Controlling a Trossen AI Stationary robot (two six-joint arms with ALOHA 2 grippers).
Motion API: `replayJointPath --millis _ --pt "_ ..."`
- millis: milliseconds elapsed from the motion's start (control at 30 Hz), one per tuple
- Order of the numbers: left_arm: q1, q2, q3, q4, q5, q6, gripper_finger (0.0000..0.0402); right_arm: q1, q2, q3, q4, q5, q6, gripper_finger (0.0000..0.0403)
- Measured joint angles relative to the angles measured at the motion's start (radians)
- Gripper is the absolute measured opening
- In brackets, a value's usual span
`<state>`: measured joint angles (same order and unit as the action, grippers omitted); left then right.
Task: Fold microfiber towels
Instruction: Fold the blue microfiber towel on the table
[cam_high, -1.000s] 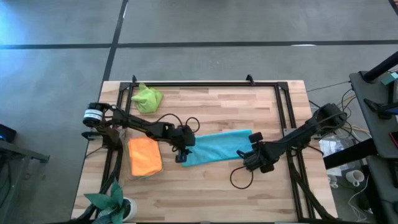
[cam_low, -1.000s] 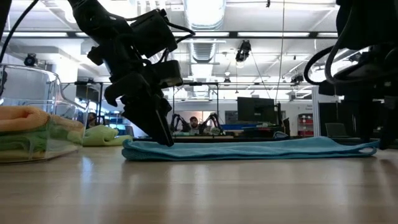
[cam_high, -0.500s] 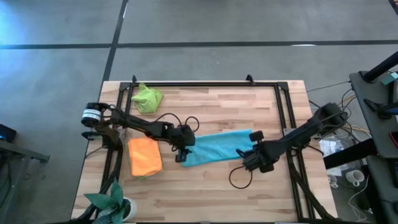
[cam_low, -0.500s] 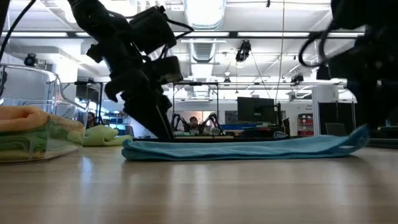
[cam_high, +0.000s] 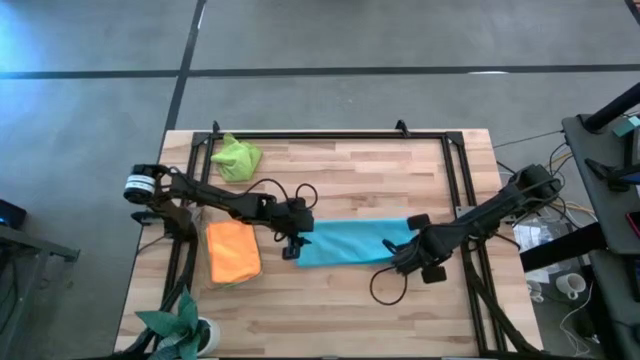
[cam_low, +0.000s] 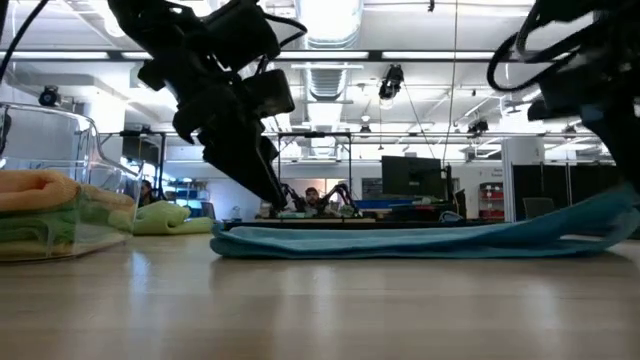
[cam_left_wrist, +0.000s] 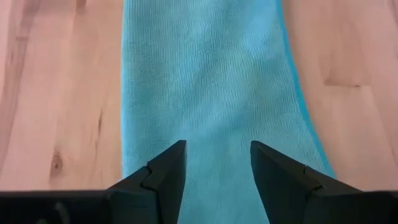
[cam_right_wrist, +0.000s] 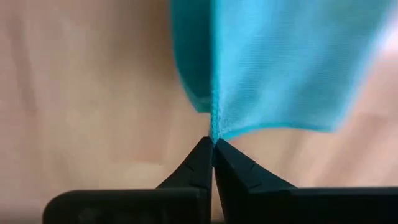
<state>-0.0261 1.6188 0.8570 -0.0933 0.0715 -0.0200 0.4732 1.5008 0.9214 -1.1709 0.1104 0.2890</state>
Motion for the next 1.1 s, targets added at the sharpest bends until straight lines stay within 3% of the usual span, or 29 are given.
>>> replayJointPath --millis 100,200,433,667,833,967,1100 --pt "0.000 0.000 0.000 0.006 0.000 -0.001 0.0164 -0.001 -0.015 0.049 -0.030 0.086 0.018 0.0009" --pt "0.000 -0.001 0.000 0.010 0.000 -0.003 0.0164 0.000 -0.019 0.067 0.043 0.078 0.017 0.0009" --pt "-0.006 0.005 0.000 0.016 0.001 -0.051 0.0164 0.005 0.017 -0.025 0.260 -0.150 0.058 0.0009" --pt "-0.008 0.005 0.000 0.019 0.011 -0.049 0.0164 0.009 0.057 -0.102 0.164 -0.165 0.107 0.0009" --pt "-0.023 0.030 -0.001 0.051 0.113 -0.039 0.0164 0.009 0.060 -0.107 0.191 -0.137 0.105 0.0009" --pt "-0.067 0.066 -0.001 0.154 0.120 -0.001 0.0164 0.009 0.059 -0.106 0.189 -0.106 0.105 0.0012" --pt "-0.097 0.110 0.011 0.255 0.122 -0.021 0.0164 0.009 0.057 -0.077 0.123 -0.106 0.112 0.0041"
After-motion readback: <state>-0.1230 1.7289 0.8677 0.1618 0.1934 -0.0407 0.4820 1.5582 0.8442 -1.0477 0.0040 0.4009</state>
